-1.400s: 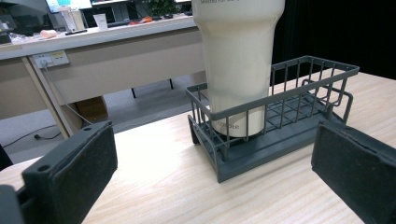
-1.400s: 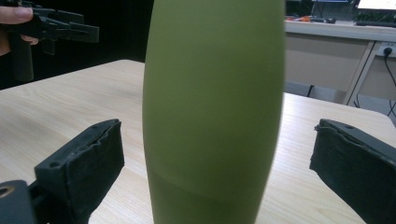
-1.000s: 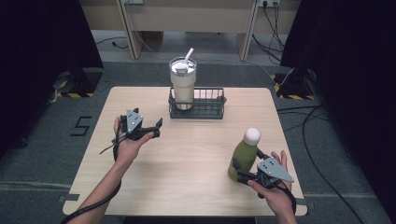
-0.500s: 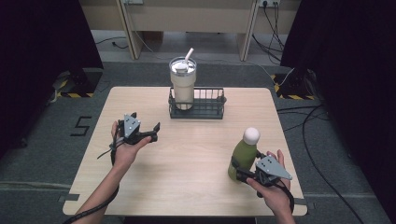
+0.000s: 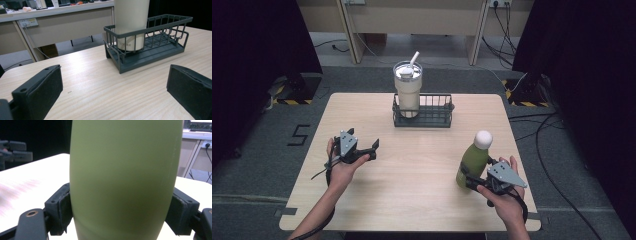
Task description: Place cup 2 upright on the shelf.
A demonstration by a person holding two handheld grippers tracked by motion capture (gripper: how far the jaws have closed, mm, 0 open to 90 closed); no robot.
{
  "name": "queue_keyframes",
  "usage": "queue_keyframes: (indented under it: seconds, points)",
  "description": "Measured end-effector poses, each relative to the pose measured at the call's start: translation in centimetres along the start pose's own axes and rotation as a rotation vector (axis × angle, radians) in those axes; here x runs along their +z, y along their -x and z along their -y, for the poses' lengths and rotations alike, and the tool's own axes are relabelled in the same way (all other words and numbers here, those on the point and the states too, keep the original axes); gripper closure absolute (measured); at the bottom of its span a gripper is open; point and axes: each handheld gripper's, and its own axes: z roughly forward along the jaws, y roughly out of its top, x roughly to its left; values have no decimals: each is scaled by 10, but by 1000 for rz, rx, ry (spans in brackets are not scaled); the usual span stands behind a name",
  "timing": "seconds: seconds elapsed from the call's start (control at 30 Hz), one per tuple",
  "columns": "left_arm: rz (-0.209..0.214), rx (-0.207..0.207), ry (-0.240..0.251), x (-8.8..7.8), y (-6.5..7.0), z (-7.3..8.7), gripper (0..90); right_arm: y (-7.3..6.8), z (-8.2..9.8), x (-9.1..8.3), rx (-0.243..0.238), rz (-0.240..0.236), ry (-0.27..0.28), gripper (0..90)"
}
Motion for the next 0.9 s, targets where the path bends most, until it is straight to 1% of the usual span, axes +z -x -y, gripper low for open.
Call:
queue_keyframes:
  seconds: [0.07,0.2,0.5,0.73,0.9]
  points:
    - [-2,-7,3,-2,0,1,0,1,-4,1,0,3,8,211]
    - [-7,-2,2,-4,0,3,0,1,-9,3,6,5,17,211]
    - [-11,-9,-2,-6,-2,5,0,2,-20,12,3,13,38,211]
    - [-12,-7,-8,-5,-1,7,0,6,-27,23,17,31,43,211]
    - [-12,-8,-9,-5,-1,8,0,9,-31,30,14,38,45,211]
